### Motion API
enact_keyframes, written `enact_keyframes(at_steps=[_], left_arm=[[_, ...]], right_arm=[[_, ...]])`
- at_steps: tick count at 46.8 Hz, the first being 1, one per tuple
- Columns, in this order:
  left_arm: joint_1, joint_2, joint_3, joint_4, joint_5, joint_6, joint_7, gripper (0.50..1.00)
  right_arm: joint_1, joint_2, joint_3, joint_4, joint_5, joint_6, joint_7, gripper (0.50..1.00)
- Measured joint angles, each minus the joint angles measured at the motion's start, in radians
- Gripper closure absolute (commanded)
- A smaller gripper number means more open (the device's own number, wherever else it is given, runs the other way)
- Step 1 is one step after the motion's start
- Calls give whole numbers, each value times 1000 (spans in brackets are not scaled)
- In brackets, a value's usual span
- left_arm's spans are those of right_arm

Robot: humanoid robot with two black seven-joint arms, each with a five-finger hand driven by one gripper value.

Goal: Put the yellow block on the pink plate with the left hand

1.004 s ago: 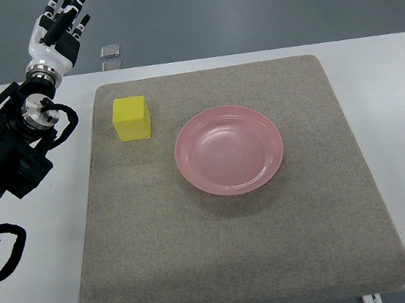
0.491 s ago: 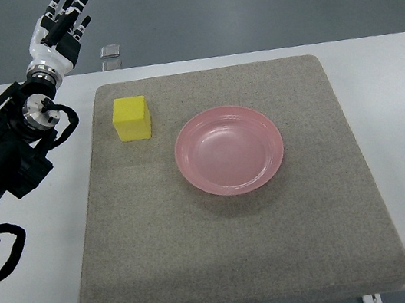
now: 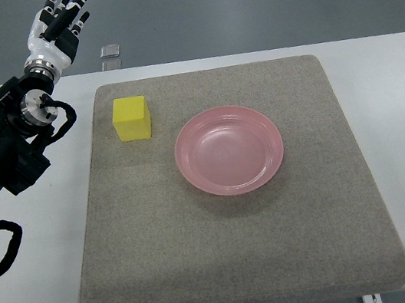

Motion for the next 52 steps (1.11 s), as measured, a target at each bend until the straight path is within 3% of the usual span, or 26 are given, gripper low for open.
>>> enact_keyframes(at_steps=[15,26,39,52], left_arm=[[-12,12,95,-37,110,-15,-1,506],[-65,99,202,-199,213,-17,-2,506],[-198,253,548,-405,298,-17,1,506],[-314,395,744,-614,597,-25,1,506]], right_arm=[[0,0,0,0,0,1,0,576],[-1,0,0,0,0,1,0,576],[0,0,0,0,0,1,0,576],[0,0,0,0,0,0,0,576]])
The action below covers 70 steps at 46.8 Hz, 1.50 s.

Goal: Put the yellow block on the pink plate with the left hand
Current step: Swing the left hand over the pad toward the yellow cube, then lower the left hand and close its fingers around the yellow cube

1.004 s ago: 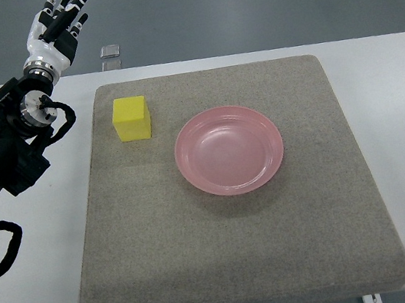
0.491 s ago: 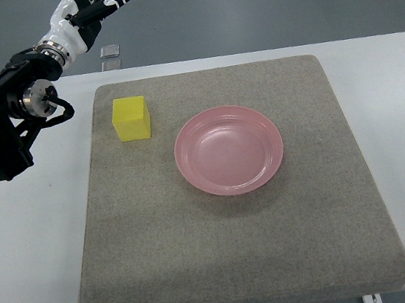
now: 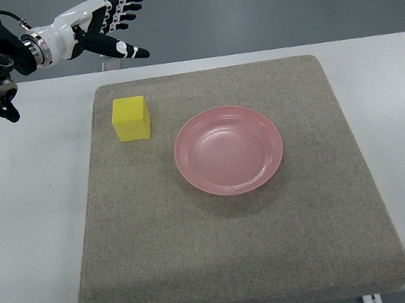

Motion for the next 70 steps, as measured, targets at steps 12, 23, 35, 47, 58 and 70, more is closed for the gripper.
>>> enact_keyframes(at_steps=[12,23,35,47,58,70], left_arm=[[-104,105,70,-151,352,-56,-1,508],[-99,139,71,-145,568,-75,-8,508],[14,82,71,-62,585,-60,-5,508],[49,28,57,0,577,-56,-6,508],[60,6,54,3,568,-46,-8,508],[76,-13,55,28,579,-26,-9,538]], right_arm=[[0,0,0,0,0,1,0,576],[0,0,0,0,0,0,0,576],[0,0,0,0,0,0,0,576],[-1,0,0,0,0,0,0,576],[-1,0,0,0,0,0,0,576],[-1,0,0,0,1,0,0,576]])
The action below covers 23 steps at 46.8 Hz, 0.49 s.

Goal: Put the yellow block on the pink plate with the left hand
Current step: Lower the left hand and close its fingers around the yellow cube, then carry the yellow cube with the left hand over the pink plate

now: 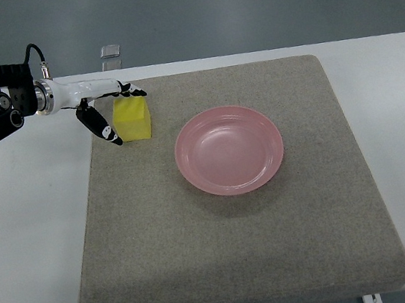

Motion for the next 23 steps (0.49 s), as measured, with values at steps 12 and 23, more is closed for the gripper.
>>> enact_keyframes(at_steps=[12,23], left_arm=[[17,-34,0,57,3,7,-21,662],[21,-41,0,70,3,30,-31,797]], right_arm=[[0,0,0,0,-1,-1,0,576],[1,0,0,0,-1,0,0,576]])
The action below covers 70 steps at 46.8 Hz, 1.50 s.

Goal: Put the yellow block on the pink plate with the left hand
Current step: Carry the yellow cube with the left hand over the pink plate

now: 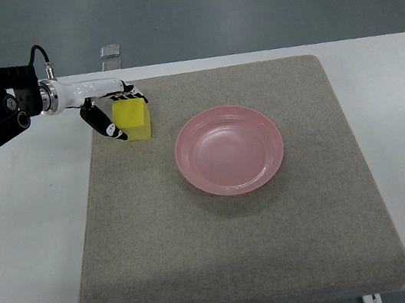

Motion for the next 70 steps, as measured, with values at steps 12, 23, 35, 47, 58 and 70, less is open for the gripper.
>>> enact_keyframes(at_steps=[12,23,35,47,58,70], left_arm=[[0,-8,0,3,0,31,-1,1000],[-3,-8,0,3,0,31,-22,1000],[-16,-8,-64,-9,-14,31,-22,1000],[-41,-10,-147,-74,-3,29,-22,1000],[-32,-82,-174,-138,-5,41,-22,1000],[-6,-185,-178,-104,2,41,-22,1000]], right_arm=[[-1,0,0,0,1,0,0,576],[0,0,0,0,0,0,0,576],[0,0,0,0,0,0,0,576],[0,0,0,0,0,0,0,576],[0,0,0,0,0,0,0,576],[-1,0,0,0,0,0,0,576]])
